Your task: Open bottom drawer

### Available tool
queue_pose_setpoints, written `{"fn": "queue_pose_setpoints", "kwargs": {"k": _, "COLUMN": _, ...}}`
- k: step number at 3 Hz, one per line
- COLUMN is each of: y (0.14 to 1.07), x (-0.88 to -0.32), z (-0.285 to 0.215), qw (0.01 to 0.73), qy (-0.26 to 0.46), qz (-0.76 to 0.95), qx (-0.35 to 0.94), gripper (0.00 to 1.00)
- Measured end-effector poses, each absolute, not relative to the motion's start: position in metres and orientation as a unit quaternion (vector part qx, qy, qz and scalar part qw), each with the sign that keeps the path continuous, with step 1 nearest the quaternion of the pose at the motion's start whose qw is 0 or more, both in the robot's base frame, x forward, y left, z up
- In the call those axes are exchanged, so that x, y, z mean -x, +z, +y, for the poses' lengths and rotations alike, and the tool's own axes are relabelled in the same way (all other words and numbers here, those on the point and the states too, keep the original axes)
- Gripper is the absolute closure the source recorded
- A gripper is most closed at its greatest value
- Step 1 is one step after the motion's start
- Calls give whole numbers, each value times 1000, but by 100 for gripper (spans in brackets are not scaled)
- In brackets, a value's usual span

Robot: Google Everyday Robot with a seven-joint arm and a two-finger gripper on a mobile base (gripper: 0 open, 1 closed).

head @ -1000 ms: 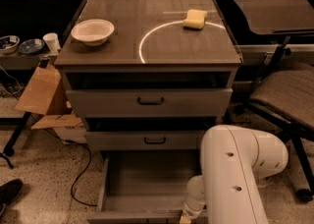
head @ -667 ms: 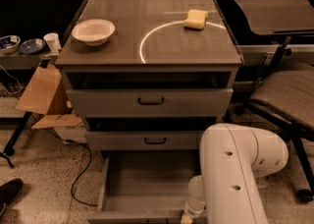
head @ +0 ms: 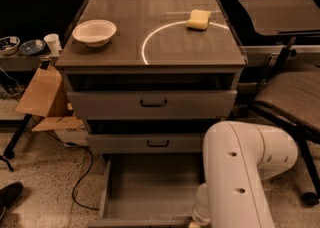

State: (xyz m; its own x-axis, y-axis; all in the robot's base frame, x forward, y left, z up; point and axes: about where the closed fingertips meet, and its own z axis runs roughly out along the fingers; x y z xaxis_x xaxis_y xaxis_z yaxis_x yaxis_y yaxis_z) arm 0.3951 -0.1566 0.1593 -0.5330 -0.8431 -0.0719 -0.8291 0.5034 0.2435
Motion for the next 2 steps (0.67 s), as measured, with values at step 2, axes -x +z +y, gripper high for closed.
{"fn": "queue_pose_setpoints", "kwargs": {"k": 2, "y": 211, "x": -341, "z": -205, "qw": 24, "qy": -96, "qz": -877, "qx": -470, "gripper": 0}}
